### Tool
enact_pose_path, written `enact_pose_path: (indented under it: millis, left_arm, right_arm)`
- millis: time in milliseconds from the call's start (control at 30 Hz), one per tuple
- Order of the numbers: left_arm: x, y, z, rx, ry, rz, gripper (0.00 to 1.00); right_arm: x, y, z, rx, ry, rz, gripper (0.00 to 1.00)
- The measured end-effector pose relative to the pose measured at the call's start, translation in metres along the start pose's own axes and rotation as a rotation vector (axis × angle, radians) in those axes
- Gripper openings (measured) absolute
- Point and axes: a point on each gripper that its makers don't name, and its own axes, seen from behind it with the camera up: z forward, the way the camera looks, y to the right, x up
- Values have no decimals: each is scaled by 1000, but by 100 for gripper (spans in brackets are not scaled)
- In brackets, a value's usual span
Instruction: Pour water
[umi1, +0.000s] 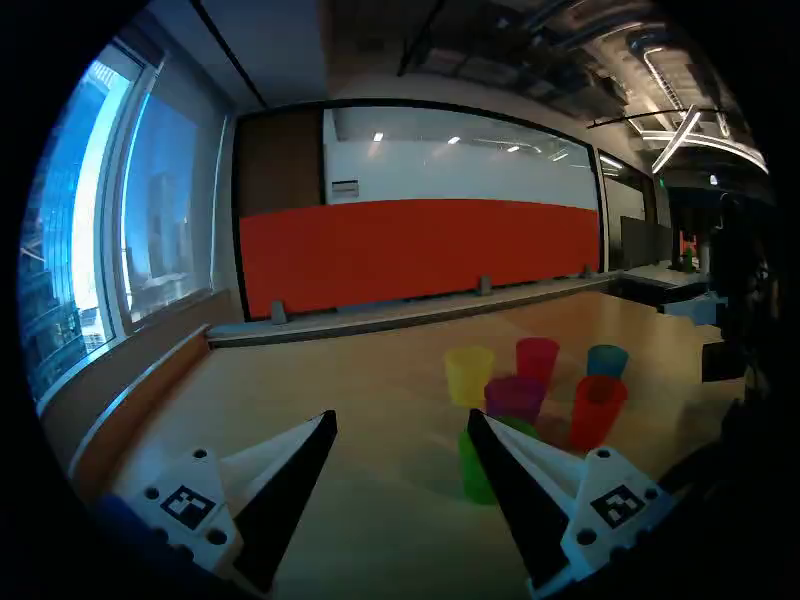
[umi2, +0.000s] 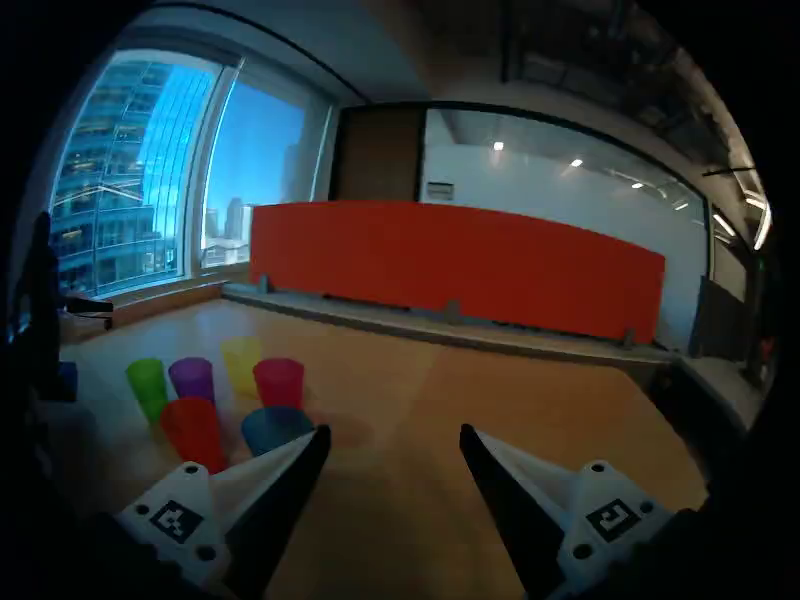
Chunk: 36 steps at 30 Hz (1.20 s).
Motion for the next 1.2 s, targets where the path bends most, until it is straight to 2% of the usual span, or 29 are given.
enact_pose_path:
  millis: [267, 533, 767, 967, 1200]
  left_arm:
    - [12, -12, -3, 63, 68, -38, 98]
    - [30, -19, -6, 102, 142, -74, 98]
    - [38, -21, -3, 115, 185, -87, 98]
    - [44, -24, 1, 126, 207, -106, 98]
    - [48, -26, 8, 134, 227, -120, 98]
  right_arm:
    - [28, 38, 0, -179, 124, 12, 100]
    - [51, 59, -9, -301, 230, 45, 100]
    - [53, 70, -13, -343, 269, 96, 100]
    - [49, 72, -13, -336, 268, 139, 100]
    - [47, 76, -16, -350, 264, 138, 100]
